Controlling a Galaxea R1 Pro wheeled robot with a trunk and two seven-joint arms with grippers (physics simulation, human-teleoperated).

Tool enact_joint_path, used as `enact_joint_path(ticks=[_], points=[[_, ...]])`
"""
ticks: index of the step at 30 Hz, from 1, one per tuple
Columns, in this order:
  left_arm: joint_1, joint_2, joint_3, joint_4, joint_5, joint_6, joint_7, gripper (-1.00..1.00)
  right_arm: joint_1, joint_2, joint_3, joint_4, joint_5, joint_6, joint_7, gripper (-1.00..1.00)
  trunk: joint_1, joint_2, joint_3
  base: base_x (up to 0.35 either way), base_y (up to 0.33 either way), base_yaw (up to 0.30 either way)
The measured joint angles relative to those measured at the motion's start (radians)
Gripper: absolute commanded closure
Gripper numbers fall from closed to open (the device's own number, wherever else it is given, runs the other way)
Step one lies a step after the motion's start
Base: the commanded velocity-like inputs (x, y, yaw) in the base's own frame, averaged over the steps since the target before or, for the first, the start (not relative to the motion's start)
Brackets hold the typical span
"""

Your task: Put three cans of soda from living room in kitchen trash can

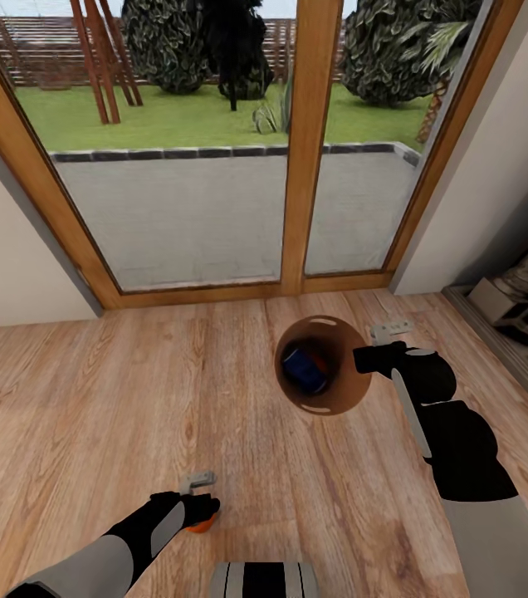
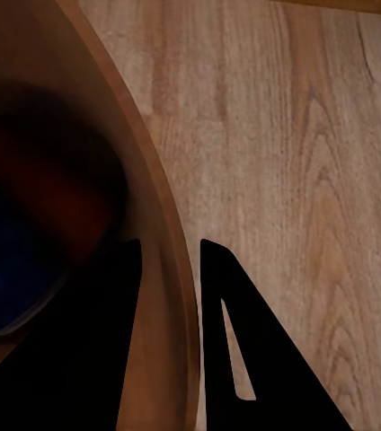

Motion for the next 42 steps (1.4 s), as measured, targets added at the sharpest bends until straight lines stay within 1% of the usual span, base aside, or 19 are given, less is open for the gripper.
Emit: enact_joint_path(ticks=[1,3,26,27,42], points=[[0.000,0.000,0.000,0.000,0.000,0.000,0.000,-1.00,0.000,0.000,0.000,0.000,0.001,0.000,0.000,1.00,0.000,0.000,0.000,0.000,0.000,0.000],[0.000,0.000,0.001,0.000,0.000,0.000,0.000,-1.00,0.000,0.000,0.000,0.001,0.002,0.000,0.000,1.00,0.001,0.000,-0.008,0.000,0.000,0.000],[-0.001,0.002,0.004,0.000,0.007,0.001,0.000,-1.00,0.000,-0.003,-0.004,0.000,0.001,0.000,0.000,1.00,0.001,0.000,-0.008,0.000,0.000,0.000],[-0.001,0.002,0.004,0.000,0.007,0.001,0.000,1.00,0.000,-0.003,-0.004,0.000,0.000,0.000,0.000,1.00,0.001,0.000,-0.008,0.000,0.000,0.000],[0.001,0.000,0.006,0.000,0.006,-0.009,0.002,1.00,0.000,-0.002,-0.002,0.000,0.000,0.000,0.000,1.00,0.001,0.000,-0.008,0.000,0.000,0.000]])
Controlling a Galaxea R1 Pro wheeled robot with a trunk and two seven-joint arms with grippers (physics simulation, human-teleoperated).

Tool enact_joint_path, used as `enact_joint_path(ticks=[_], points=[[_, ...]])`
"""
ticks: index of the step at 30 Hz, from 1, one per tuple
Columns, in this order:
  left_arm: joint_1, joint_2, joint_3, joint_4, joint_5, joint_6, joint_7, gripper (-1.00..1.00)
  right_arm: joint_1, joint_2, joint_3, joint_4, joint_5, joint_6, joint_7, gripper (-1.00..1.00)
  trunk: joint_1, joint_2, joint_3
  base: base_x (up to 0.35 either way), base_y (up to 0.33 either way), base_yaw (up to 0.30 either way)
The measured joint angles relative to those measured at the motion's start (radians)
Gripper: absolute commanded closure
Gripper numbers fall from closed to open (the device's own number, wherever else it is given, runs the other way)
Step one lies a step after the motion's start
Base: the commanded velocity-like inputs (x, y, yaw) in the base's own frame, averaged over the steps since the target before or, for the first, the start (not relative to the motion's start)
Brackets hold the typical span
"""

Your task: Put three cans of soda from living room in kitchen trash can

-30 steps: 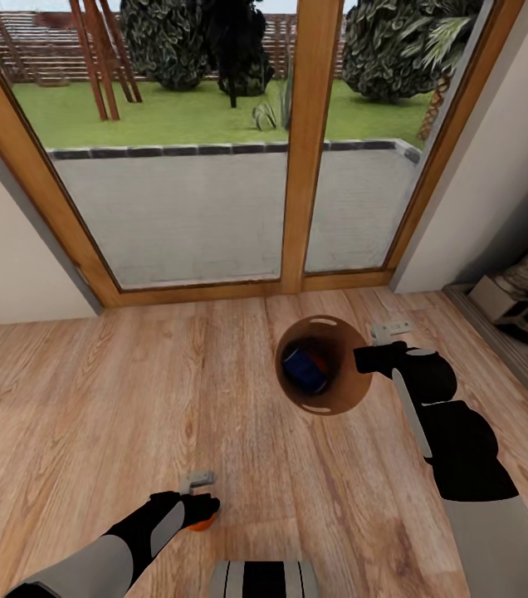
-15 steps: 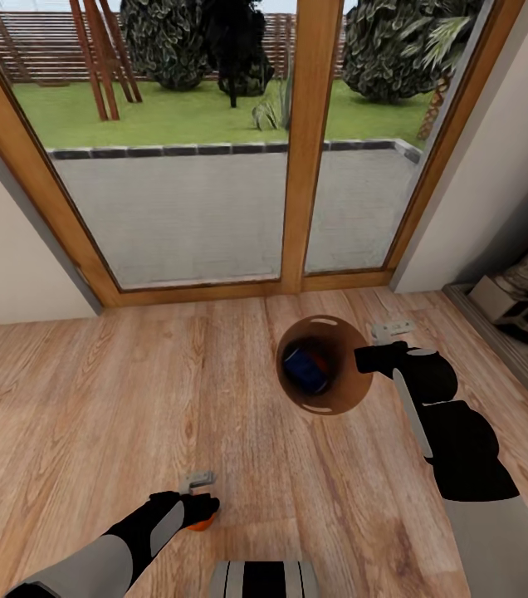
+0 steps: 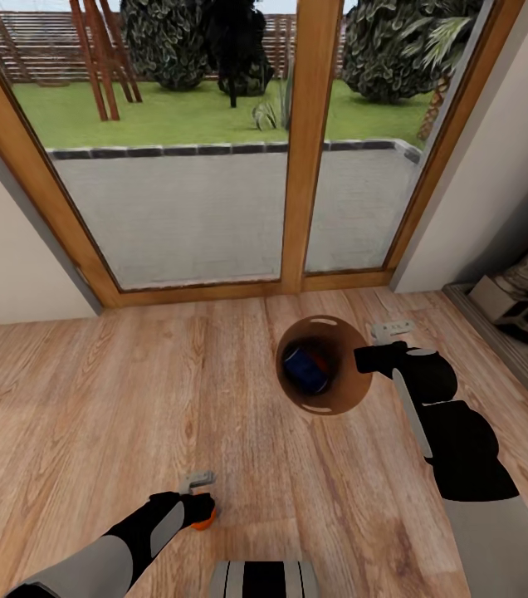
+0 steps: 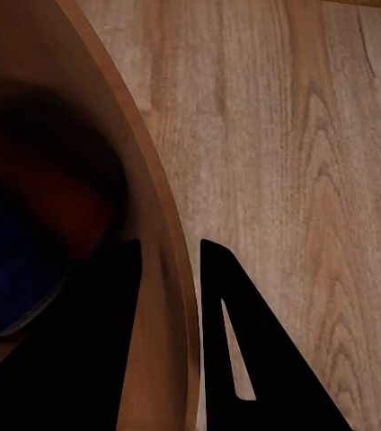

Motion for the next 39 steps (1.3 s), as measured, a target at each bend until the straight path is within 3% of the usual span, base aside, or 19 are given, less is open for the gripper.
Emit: enact_joint_path(ticks=[10,29,35,39], points=[[0.003,0.000,-0.002,0.001,-0.003,-0.041,0.001,1.00,0.000,0.000,-0.001,0.000,0.003,0.000,0.000,1.00,0.000,0.000,0.000,0.000,0.000,0.000],[0.000,0.001,-0.005,-0.019,-0.006,-0.039,-0.015,1.00,0.028,-0.002,-0.003,0.000,0.008,0.000,0.000,1.00,-0.009,0.004,0.073,0.000,0.000,0.000],[-0.001,0.006,-0.004,-0.212,-0.005,0.062,-0.015,1.00,0.033,-0.003,-0.005,0.005,0.007,0.000,0.000,1.00,-0.018,0.019,0.095,0.000,0.000,0.000],[0.000,0.027,0.000,-0.445,-0.004,0.221,-0.006,1.00,0.034,-0.004,-0.008,0.016,0.011,0.000,-0.001,1.00,-0.033,0.047,0.108,0.000,0.000,0.000]])
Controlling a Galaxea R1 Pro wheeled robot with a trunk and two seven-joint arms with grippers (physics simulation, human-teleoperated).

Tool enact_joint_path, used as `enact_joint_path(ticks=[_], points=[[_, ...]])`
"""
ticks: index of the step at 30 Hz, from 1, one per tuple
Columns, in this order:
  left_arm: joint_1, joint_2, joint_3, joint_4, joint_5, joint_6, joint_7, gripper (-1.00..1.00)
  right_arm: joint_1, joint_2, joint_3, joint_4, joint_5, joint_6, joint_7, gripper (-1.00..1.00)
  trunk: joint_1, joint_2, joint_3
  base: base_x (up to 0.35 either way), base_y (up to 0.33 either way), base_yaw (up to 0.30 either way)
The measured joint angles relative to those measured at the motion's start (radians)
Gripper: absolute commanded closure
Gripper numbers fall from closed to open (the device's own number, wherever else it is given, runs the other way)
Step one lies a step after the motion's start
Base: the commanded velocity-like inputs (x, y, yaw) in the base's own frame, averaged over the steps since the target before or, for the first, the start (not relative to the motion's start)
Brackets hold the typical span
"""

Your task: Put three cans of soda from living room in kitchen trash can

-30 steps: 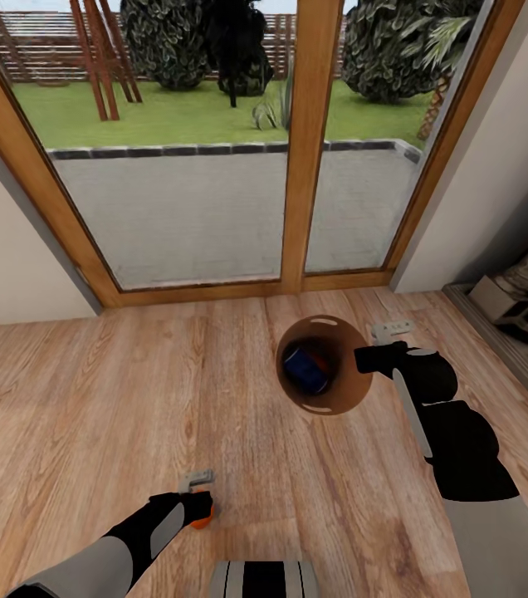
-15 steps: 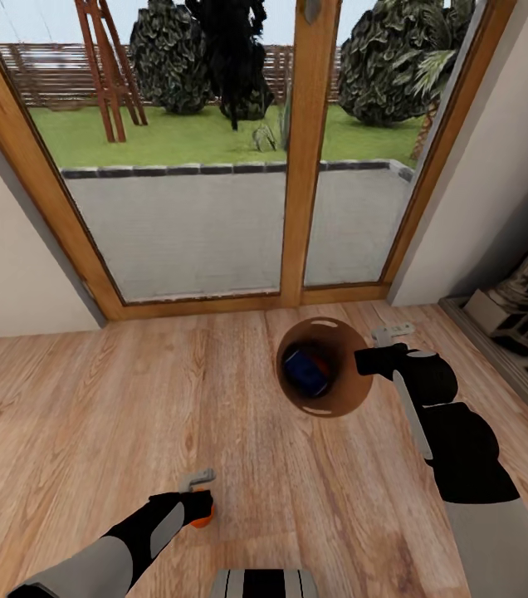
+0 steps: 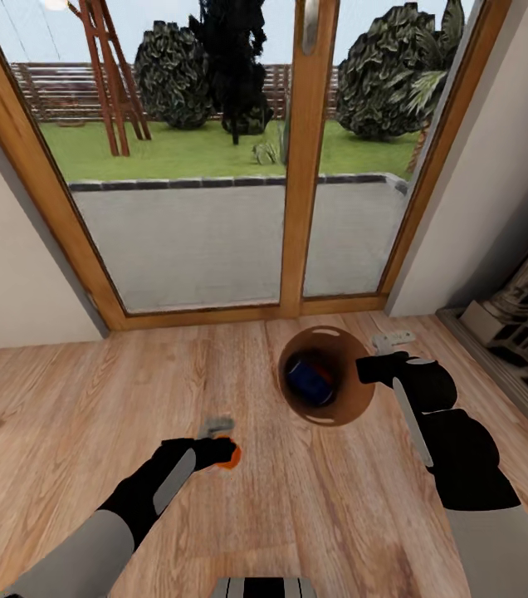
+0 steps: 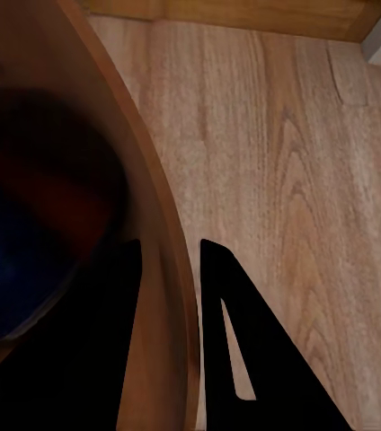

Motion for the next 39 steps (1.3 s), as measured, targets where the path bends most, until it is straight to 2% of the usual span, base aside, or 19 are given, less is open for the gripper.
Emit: enact_joint_path(ticks=[2,5,9,11,14,16,17,21,23,27,30,34,39], points=[[0.001,0.012,0.002,-0.088,-0.002,0.058,0.006,1.00,0.007,-0.001,-0.002,0.010,-0.002,0.000,-0.002,1.00,-0.008,0.014,0.006,0.000,0.000,0.000],[0.002,0.050,0.002,-0.179,-0.006,0.114,0.013,1.00,0.024,-0.003,-0.005,0.035,0.000,0.000,-0.006,1.00,-0.019,0.035,0.016,0.000,0.000,0.000],[0.003,0.075,0.002,-0.217,-0.003,0.149,0.015,1.00,0.030,-0.006,-0.011,0.044,0.000,0.000,-0.007,1.00,-0.035,0.063,0.028,0.000,0.000,0.000],[0.003,0.083,0.003,-0.238,-0.002,0.176,0.016,1.00,0.033,-0.007,-0.038,0.051,-0.012,0.000,-0.007,1.00,-0.042,0.077,0.034,0.000,0.000,0.000],[0.003,0.094,0.003,-0.261,-0.003,0.213,0.016,1.00,0.034,-0.009,-0.063,0.065,0.009,0.000,-0.020,1.00,-0.054,0.098,0.044,0.000,0.000,0.000],[0.005,0.110,0.003,-0.290,-0.002,0.230,0.017,1.00,0.034,-0.010,-0.071,0.080,0.011,0.000,-0.052,1.00,-0.061,0.112,0.050,0.000,0.000,0.000],[0.006,0.118,0.003,-0.318,-0.001,0.244,0.017,1.00,0.035,-0.009,-0.073,0.093,-0.001,0.000,-0.083,1.00,-0.065,0.119,0.053,0.000,0.000,0.000],[0.008,0.135,0.003,-0.417,0.006,0.299,0.015,1.00,0.035,-0.001,-0.080,0.127,0.009,0.000,-0.167,1.00,-0.081,0.147,0.066,0.000,0.000,0.000],[0.010,0.139,0.003,-0.461,0.008,0.314,0.015,1.00,0.035,0.000,-0.081,0.133,0.011,0.000,-0.180,1.00,-0.088,0.161,0.072,0.000,0.000,0.000],[0.019,0.142,0.003,-0.565,0.009,0.369,0.014,1.00,0.035,-0.004,-0.082,0.159,-0.019,-0.001,-0.190,1.00,-0.103,0.189,0.085,0.000,0.000,0.000],[0.041,0.142,0.003,-0.634,0.012,0.395,0.012,1.00,0.034,-0.002,-0.082,0.214,-0.003,0.000,-0.207,1.00,-0.115,0.210,0.094,0.000,0.000,0.000],[0.061,0.142,0.004,-0.701,0.016,0.410,0.008,1.00,0.034,0.004,-0.079,0.268,-0.015,0.000,-0.257,1.00,-0.130,0.238,0.106,0.000,0.000,0.000],[0.090,0.141,0.004,-0.754,0.015,0.415,-0.007,1.00,0.029,0.007,-0.075,0.366,-0.004,0.000,-0.287,1.00,-0.149,0.273,0.122,0.000,0.000,0.000]])
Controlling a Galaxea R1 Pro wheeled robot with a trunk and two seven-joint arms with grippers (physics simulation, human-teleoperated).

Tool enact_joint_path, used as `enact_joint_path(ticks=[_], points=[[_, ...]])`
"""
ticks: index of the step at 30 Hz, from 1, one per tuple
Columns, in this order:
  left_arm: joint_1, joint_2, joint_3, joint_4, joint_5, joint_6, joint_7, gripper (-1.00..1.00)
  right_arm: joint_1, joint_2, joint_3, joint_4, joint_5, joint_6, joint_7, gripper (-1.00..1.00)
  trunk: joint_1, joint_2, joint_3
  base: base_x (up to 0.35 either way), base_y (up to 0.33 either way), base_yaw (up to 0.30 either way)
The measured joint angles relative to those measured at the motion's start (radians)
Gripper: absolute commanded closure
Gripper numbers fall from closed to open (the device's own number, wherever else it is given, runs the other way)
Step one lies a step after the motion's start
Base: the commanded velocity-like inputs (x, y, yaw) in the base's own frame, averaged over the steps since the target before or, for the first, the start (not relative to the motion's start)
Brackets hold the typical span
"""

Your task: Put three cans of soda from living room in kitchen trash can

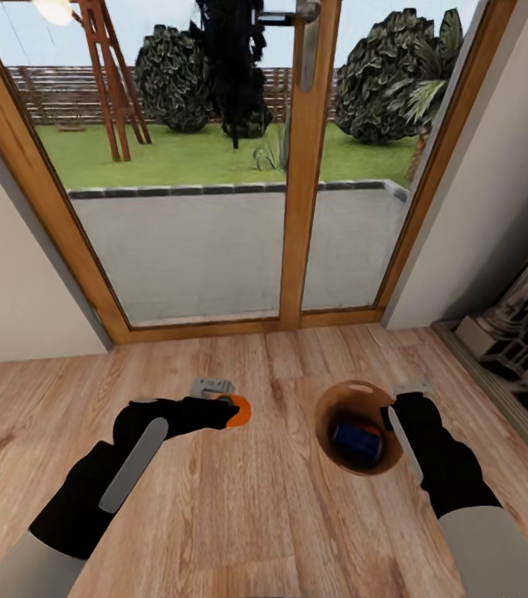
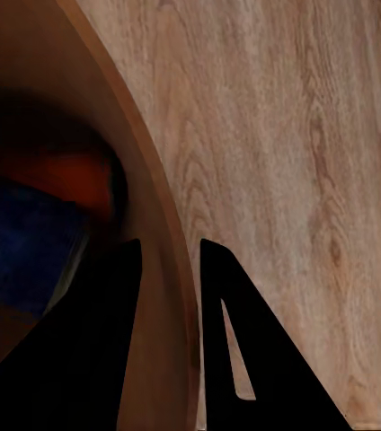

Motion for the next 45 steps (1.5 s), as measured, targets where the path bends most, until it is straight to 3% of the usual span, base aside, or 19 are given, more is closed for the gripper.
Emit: enact_joint_path(ticks=[3,7,10,13,19,23,28,29,32,34,38,45], points=[[0.005,0.000,0.000,-0.018,0.000,0.001,-0.029,1.00,-0.003,0.000,0.001,0.031,-0.017,-0.001,-0.004,1.00,-0.012,0.021,0.009,0.000,0.000,0.000],[0.017,0.000,0.000,-0.038,0.007,0.001,-0.076,1.00,-0.006,0.003,0.002,0.070,-0.003,0.000,-0.009,1.00,-0.027,0.049,0.022,0.000,0.000,0.000],[0.022,-0.001,0.000,-0.044,0.009,0.000,-0.104,1.00,-0.007,0.020,0.004,0.088,0.002,0.000,-0.009,1.00,-0.038,0.070,0.031,0.000,0.000,0.000],[0.023,-0.002,-0.001,-0.045,0.009,0.000,-0.114,1.00,-0.008,0.028,0.006,0.093,-0.027,-0.003,-0.007,1.00,-0.050,0.091,0.041,0.000,0.000,0.000],[0.025,-0.009,-0.008,-0.045,0.012,-0.003,-0.134,1.00,-0.007,0.069,0.026,0.099,0.010,0.000,-0.010,1.00,-0.073,0.133,0.060,0.000,0.000,0.000],[0.025,-0.011,-0.012,-0.042,0.011,-0.005,-0.136,1.00,-0.007,0.088,0.045,0.107,-0.029,-0.003,-0.008,1.00,-0.088,0.161,0.072,0.000,0.000,0.000],[0.041,-0.013,-0.014,-0.039,0.006,-0.008,-0.134,1.00,-0.007,0.107,0.061,0.112,0.026,0.000,-0.014,1.00,-0.107,0.196,0.088,0.000,0.000,0.000],[0.043,-0.014,-0.015,-0.039,0.005,-0.008,-0.133,1.00,-0.007,0.112,0.063,0.113,0.020,0.000,-0.013,1.00,-0.111,0.203,0.091,0.000,0.000,0.000],[0.049,-0.017,-0.017,-0.036,0.003,-0.010,-0.133,1.00,-0.007,0.131,0.068,0.114,-0.020,-0.002,-0.011,1.00,-0.111,0.203,0.091,0.000,0.000,0.000],[0.052,-0.019,-0.018,-0.035,0.002,-0.011,-0.134,1.00,-0.007,0.143,0.071,0.115,-0.025,-0.003,-0.011,1.00,-0.111,0.203,0.091,0.000,0.000,0.000],[0.055,-0.030,-0.022,-0.027,0.003,-0.012,-0.134,1.00,-0.007,0.154,0.089,0.114,0.011,0.000,-0.014,1.00,-0.111,0.203,0.091,0.000,0.000,0.000],[0.055,-0.065,-0.030,0.007,0.000,-0.017,-0.133,1.00,-0.007,0.159,0.104,0.113,-0.004,0.000,-0.012,1.00,-0.111,0.203,0.091,0.000,0.000,0.000]])
